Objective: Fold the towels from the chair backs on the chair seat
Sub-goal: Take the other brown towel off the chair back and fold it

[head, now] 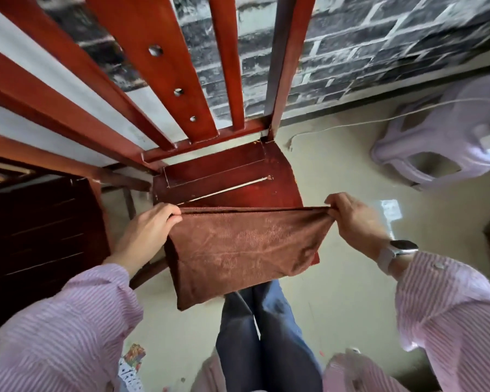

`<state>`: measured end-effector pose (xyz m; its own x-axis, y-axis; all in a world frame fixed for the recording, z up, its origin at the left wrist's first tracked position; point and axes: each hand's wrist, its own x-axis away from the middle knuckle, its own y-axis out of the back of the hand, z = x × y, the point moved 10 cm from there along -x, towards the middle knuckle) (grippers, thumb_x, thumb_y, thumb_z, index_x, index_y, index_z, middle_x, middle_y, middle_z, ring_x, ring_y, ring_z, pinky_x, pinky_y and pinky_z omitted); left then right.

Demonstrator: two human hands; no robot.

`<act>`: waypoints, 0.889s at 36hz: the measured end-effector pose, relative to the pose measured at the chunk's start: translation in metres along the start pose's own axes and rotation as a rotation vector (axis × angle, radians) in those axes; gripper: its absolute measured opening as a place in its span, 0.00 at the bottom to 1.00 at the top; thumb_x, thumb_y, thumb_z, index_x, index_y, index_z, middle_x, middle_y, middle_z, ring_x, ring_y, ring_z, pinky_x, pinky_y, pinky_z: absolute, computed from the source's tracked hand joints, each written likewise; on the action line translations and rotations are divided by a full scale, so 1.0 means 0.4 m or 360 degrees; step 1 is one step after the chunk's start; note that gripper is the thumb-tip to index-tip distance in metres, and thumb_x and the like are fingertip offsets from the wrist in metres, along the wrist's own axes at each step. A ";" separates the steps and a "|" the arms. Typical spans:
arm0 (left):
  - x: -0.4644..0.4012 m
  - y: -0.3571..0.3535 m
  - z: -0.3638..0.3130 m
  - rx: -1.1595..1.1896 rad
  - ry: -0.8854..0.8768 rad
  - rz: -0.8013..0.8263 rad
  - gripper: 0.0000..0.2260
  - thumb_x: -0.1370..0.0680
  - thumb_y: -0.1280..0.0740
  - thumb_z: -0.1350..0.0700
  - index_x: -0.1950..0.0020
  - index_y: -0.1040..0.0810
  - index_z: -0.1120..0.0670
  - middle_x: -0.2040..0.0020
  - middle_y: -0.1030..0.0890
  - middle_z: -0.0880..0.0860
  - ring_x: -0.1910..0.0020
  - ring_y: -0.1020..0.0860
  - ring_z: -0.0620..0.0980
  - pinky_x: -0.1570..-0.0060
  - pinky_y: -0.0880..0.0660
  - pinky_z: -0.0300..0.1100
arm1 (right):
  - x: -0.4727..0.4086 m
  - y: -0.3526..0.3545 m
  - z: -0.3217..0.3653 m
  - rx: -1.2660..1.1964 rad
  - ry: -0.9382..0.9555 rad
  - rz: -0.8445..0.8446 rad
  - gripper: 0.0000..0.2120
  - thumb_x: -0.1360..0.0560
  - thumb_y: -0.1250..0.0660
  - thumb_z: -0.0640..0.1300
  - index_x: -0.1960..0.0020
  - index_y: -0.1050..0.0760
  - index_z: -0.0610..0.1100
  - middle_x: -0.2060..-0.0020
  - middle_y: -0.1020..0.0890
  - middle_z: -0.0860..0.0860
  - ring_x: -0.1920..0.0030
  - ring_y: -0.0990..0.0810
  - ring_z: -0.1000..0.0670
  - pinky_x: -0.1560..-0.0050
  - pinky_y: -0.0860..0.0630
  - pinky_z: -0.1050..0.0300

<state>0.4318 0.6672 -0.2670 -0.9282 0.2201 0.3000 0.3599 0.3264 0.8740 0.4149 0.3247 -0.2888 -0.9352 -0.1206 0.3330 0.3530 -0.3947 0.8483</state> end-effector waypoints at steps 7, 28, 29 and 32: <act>0.089 0.136 -0.022 -0.0005 0.0023 -0.0129 0.02 0.25 0.33 0.60 0.54 0.21 0.56 0.55 0.19 0.52 0.53 0.20 0.54 0.54 0.25 0.47 | 0.084 0.142 0.076 0.0016 0.0009 -0.0143 0.10 0.27 0.37 0.32 0.50 0.22 0.42 0.55 0.22 0.44 0.55 0.21 0.40 0.59 0.26 0.52; 0.146 0.640 -0.147 0.0134 -0.0114 -0.0563 0.05 0.24 0.35 0.61 0.51 0.20 0.55 0.54 0.21 0.46 0.54 0.26 0.42 0.51 0.31 0.37 | 0.122 0.644 0.312 0.0064 0.0262 -0.0568 0.09 0.22 0.43 0.36 0.45 0.27 0.36 0.53 0.26 0.40 0.56 0.23 0.38 0.55 0.26 0.46; 0.145 0.660 -0.149 0.0136 -0.0108 -0.0594 0.05 0.24 0.35 0.60 0.51 0.20 0.55 0.53 0.20 0.48 0.55 0.26 0.43 0.51 0.31 0.37 | 0.123 0.664 0.320 0.0063 0.0265 -0.0589 0.09 0.22 0.43 0.37 0.45 0.27 0.36 0.53 0.26 0.41 0.56 0.23 0.39 0.55 0.26 0.46; 0.140 0.710 -0.160 0.0184 -0.0110 -0.0639 0.05 0.24 0.35 0.60 0.52 0.20 0.53 0.53 0.19 0.48 0.55 0.23 0.47 0.52 0.30 0.39 | 0.125 0.717 0.343 0.0056 0.0330 -0.0652 0.08 0.23 0.41 0.37 0.47 0.26 0.35 0.54 0.25 0.40 0.57 0.22 0.39 0.56 0.27 0.49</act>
<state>0.4761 0.7135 0.0224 -0.9898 0.1139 -0.0855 -0.0174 0.4988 0.8666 0.4732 0.3304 0.0275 -0.9826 -0.1425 -0.1191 -0.0495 -0.4174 0.9074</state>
